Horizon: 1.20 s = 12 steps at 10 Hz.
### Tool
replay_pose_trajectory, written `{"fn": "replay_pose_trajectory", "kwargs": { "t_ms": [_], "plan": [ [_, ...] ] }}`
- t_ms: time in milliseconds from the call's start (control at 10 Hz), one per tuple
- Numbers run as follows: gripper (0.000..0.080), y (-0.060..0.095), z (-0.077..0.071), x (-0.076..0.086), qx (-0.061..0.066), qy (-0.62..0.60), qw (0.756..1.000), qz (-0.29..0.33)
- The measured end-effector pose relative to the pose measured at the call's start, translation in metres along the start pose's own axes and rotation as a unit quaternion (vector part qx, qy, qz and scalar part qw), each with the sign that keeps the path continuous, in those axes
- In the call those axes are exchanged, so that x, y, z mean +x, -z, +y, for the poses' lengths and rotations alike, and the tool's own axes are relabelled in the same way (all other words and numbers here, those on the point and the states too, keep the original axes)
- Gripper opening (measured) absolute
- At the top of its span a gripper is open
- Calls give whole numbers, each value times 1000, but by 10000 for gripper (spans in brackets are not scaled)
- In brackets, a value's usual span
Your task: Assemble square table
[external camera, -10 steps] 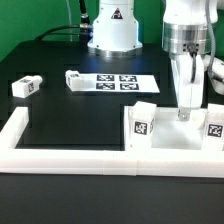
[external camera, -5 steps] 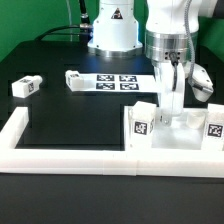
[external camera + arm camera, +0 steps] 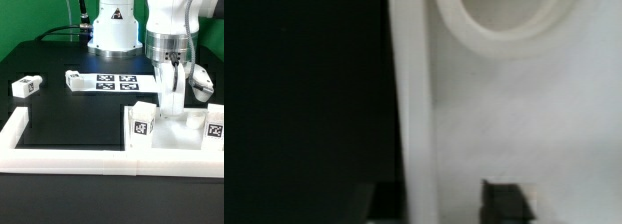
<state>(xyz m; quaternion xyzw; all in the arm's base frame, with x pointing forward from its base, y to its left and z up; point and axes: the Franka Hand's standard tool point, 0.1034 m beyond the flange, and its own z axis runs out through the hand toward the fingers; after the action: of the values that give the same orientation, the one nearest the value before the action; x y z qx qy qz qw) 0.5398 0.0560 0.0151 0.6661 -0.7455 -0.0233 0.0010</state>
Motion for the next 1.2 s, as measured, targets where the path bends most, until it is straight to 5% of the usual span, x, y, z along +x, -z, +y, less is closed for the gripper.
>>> {"fn": "replay_pose_trajectory", "kwargs": {
  "t_ms": [900, 1000, 1200],
  "plan": [
    [64, 0, 1, -1, 0, 10, 1000, 0],
    [64, 4, 3, 8, 21, 44, 999, 7],
    [62, 8, 21, 50, 63, 115, 991, 29]
  ]
}}
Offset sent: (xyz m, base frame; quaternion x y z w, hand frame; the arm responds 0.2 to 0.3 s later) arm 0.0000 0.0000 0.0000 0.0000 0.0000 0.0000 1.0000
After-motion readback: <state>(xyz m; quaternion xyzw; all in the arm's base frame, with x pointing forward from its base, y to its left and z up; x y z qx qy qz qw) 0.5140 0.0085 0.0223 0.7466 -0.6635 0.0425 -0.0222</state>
